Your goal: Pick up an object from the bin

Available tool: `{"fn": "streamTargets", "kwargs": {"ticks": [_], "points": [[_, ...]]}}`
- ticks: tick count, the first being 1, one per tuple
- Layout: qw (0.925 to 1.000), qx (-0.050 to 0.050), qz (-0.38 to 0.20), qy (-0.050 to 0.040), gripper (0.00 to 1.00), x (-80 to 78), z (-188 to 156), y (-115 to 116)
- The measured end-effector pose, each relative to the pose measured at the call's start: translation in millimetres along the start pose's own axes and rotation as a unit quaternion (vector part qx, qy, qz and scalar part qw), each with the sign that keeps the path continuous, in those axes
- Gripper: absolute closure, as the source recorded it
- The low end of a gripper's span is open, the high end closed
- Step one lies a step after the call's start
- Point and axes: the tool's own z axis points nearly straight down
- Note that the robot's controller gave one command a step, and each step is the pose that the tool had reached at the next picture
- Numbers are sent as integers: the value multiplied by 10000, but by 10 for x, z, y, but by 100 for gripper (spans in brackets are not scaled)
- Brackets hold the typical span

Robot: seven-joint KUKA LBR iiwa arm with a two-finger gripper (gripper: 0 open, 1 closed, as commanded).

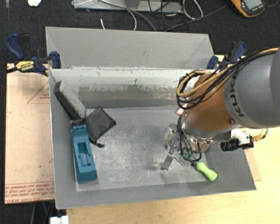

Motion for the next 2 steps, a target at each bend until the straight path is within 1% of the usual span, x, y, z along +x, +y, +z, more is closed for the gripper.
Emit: {"fn": "streamTargets", "kwargs": {"ticks": [1,2], "points": [[10000,-2,-24,4,0,-52,66,-271],[9992,1,389,-15,0,-58,66,13]]}}
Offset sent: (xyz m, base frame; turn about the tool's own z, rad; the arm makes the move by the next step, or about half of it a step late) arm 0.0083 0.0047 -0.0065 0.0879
